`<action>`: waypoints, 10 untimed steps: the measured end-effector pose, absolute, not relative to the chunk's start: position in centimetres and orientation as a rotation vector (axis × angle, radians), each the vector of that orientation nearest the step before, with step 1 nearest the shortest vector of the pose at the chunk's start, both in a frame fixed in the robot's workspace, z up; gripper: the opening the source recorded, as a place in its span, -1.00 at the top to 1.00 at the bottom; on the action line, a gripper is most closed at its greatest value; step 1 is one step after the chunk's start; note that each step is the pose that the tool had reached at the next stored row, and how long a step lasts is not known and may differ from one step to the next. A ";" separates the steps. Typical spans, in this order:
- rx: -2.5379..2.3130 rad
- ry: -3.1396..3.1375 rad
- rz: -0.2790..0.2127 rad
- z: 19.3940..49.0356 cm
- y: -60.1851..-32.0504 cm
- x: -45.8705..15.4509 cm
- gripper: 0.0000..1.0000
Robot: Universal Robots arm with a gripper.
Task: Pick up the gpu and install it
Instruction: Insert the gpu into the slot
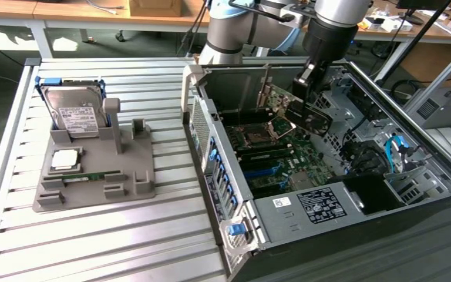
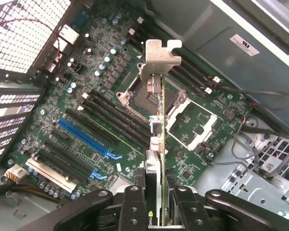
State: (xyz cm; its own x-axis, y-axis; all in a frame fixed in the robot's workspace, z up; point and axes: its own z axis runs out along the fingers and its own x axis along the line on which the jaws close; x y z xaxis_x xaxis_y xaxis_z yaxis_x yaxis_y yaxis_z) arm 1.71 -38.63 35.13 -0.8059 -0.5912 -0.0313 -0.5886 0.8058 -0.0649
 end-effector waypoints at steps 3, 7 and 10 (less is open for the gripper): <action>-0.997 2.925 -0.080 35.1 -38.6 1.7 0.47; -1.033 2.912 -0.078 35.1 -38.6 1.7 0.47; -1.059 2.902 -0.078 35.1 -38.6 1.7 0.47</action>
State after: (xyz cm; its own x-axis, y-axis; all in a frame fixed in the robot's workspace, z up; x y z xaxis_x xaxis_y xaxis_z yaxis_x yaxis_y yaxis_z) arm 1.71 -38.63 35.10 -0.7640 -0.6444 -0.0313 -0.6418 0.7641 -0.0649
